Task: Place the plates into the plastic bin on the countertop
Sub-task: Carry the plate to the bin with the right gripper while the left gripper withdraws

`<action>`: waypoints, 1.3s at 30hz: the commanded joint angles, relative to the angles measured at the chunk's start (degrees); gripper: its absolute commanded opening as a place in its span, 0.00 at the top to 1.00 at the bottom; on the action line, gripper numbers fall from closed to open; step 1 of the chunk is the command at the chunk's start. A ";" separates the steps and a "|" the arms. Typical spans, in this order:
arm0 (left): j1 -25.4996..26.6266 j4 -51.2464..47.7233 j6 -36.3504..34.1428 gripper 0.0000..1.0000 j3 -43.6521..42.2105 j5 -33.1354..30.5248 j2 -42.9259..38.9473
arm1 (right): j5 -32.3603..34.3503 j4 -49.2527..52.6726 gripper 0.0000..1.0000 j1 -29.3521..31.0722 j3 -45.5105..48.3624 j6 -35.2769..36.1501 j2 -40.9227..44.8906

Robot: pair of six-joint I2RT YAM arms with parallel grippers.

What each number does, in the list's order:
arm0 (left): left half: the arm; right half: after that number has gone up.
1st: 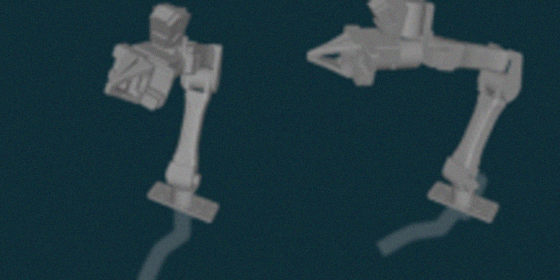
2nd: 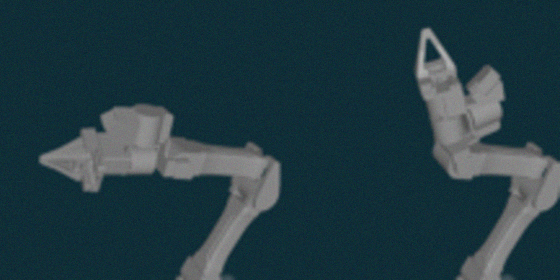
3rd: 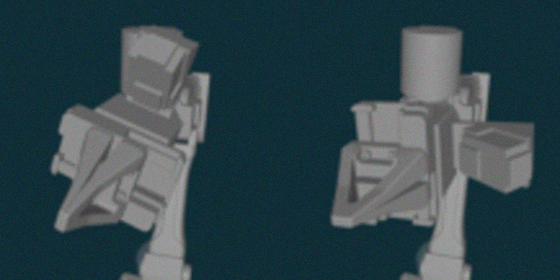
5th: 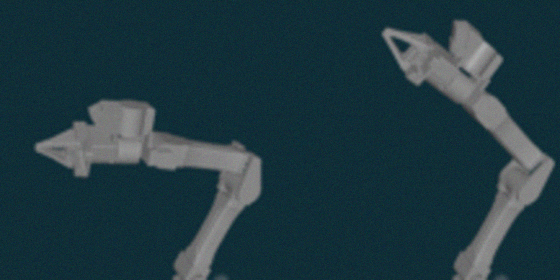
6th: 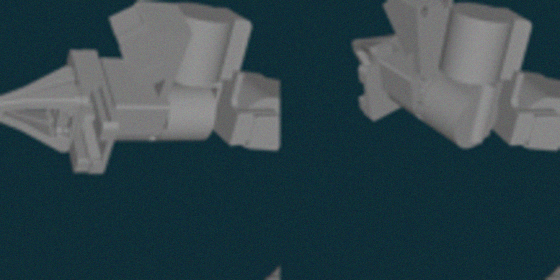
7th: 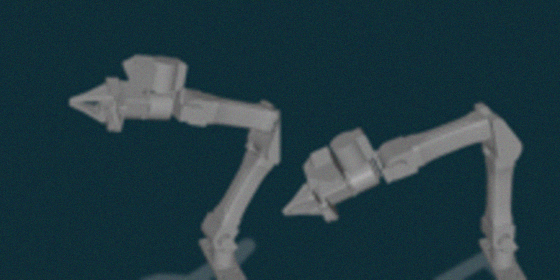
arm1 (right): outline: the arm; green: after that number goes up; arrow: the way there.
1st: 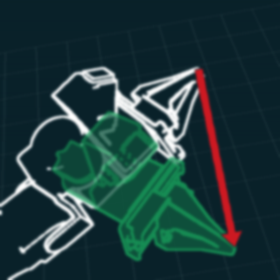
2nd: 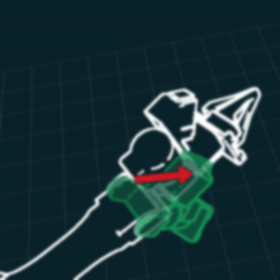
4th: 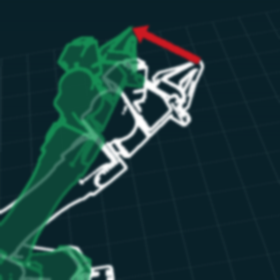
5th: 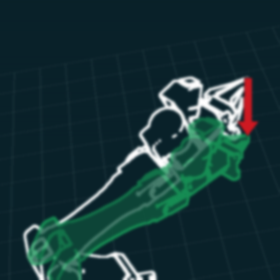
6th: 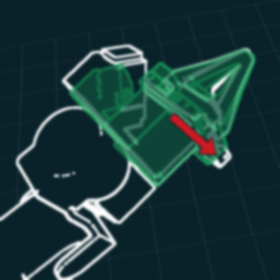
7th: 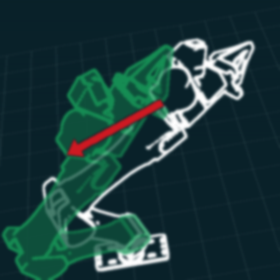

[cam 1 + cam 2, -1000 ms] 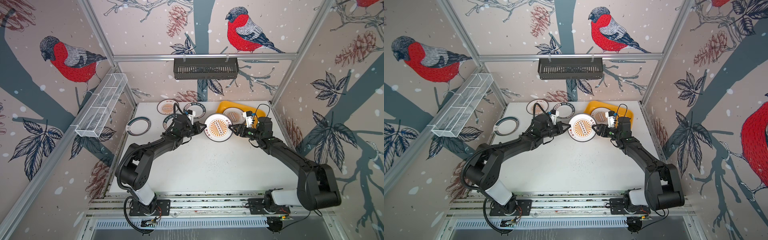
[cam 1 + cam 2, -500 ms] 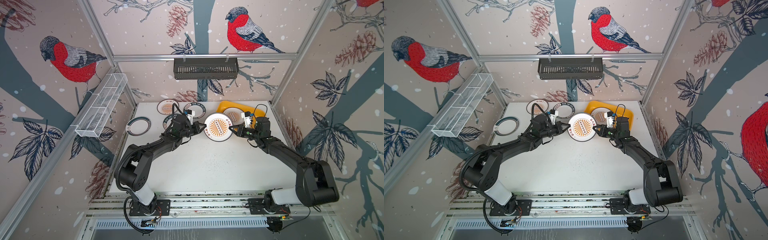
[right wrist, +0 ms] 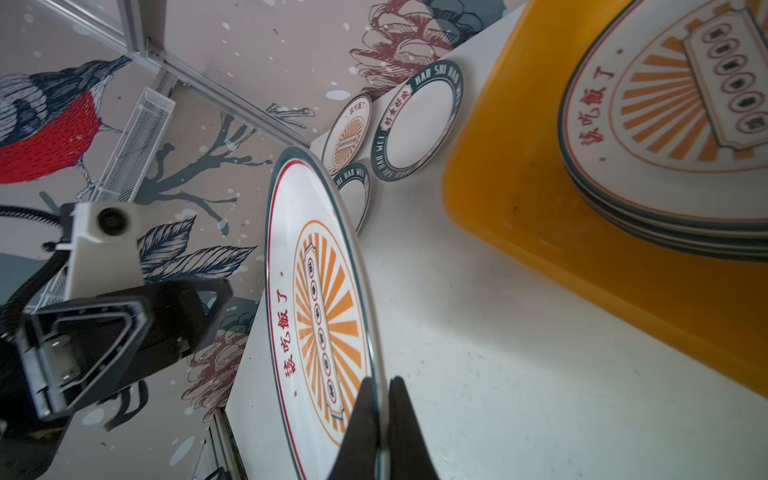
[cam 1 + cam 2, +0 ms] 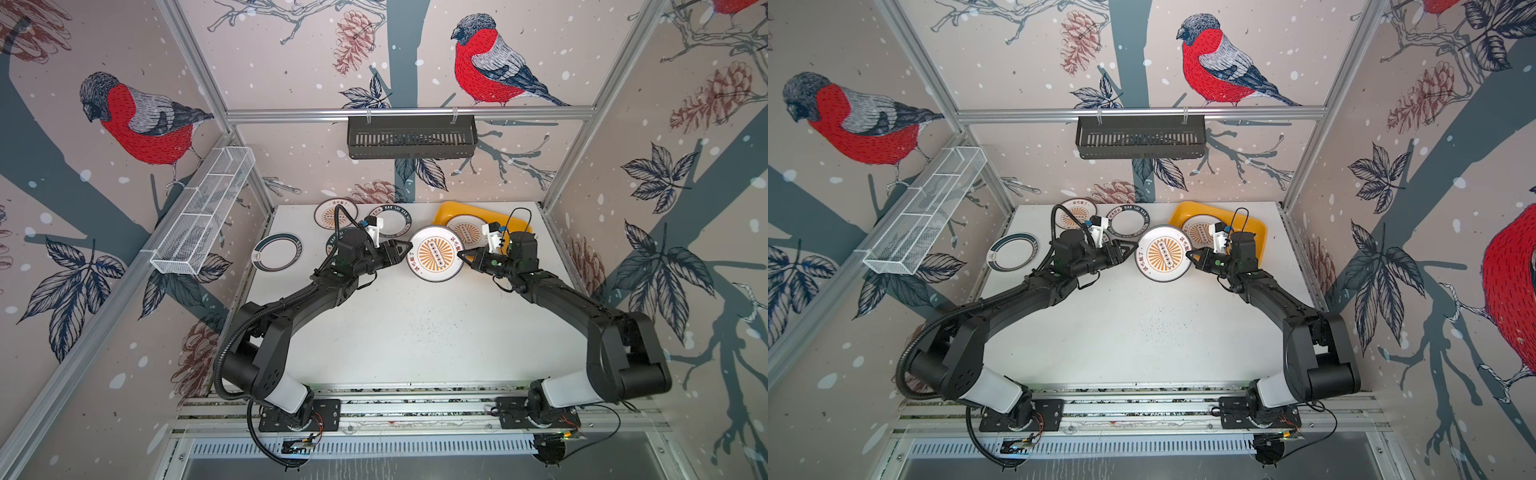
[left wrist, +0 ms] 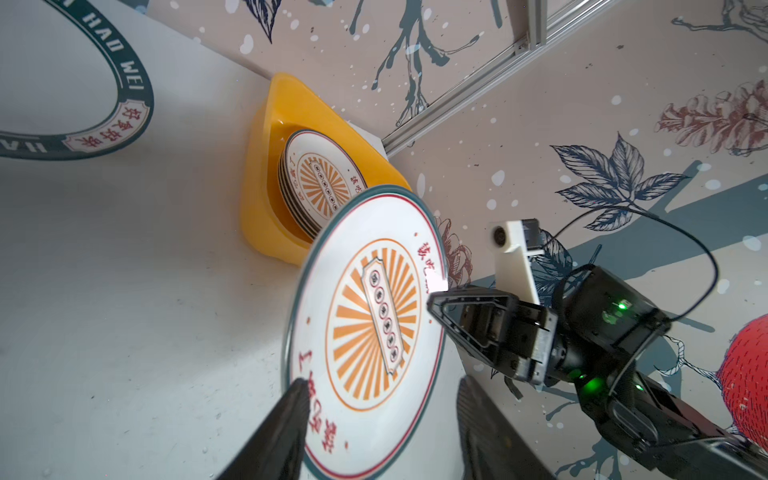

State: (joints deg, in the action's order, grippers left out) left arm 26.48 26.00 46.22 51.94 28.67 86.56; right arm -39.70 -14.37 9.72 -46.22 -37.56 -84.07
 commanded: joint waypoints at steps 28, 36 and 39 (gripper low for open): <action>5.27 0.87 -12.63 0.04 -11.47 -13.40 -18.77 | 8.23 1.18 0.98 -14.55 -14.36 -6.33 -14.08; 5.64 0.95 -13.62 0.04 -12.48 -14.60 -21.08 | 8.92 2.69 0.98 -14.51 -19.06 -5.32 -19.68; 5.62 0.77 -13.71 0.04 -12.49 -15.10 -21.42 | 8.94 2.92 0.98 -14.49 -20.15 -5.33 -21.39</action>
State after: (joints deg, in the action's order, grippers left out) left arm 32.10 26.17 33.43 39.55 14.79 65.67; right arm -31.05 -10.39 -4.86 -65.25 -43.31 -104.55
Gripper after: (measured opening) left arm 0.963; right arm 0.078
